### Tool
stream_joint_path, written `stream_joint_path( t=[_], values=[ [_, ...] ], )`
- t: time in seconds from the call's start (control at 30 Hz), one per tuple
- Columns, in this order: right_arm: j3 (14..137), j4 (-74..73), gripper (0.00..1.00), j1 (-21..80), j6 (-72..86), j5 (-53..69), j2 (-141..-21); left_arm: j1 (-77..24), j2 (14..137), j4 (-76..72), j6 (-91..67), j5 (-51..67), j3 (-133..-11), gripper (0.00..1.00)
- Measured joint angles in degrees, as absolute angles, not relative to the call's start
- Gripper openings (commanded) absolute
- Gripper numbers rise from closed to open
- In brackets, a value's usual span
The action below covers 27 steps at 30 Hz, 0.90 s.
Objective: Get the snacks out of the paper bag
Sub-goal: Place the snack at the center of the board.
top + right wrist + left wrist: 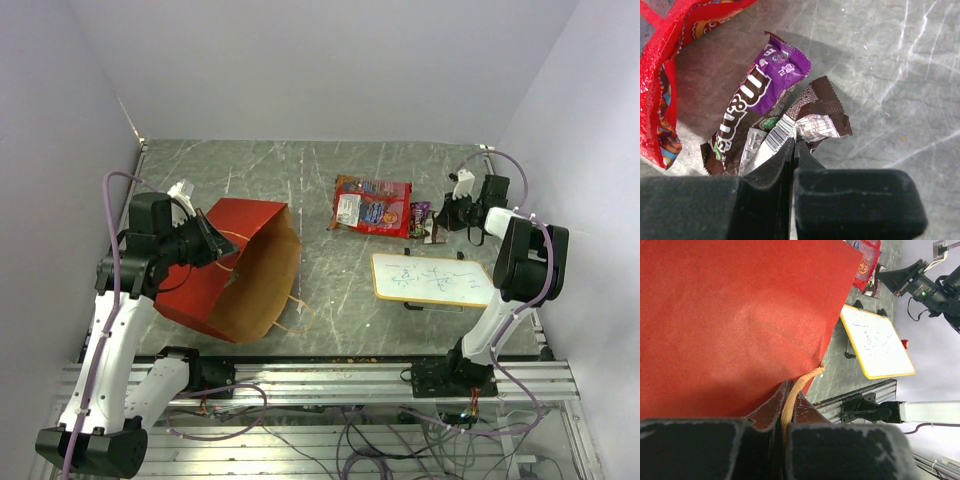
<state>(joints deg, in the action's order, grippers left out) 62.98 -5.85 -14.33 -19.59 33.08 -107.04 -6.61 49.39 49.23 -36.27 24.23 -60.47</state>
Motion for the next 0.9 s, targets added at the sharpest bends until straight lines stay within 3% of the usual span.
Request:
stream_joint_path(
  t=[0.33,0.7,0.9],
  values=[
    [66.13,-5.21,0.0,-14.33,-19.27,35.24,-110.78,-6.61,49.3,49.67,-35.97,23.7,-60.51,0.07],
    [62.85,0.6,0.35,-14.35,-16.4,33.01,-109.73,-6.61,48.38,49.76,-36.56,23.68,-60.51,0.07],
    [58.24,2.96,0.4,-14.35,-12.01,24.88,-101.23,-6.61,45.82,50.63,-37.12,23.66,-60.49,0.07]
  ],
)
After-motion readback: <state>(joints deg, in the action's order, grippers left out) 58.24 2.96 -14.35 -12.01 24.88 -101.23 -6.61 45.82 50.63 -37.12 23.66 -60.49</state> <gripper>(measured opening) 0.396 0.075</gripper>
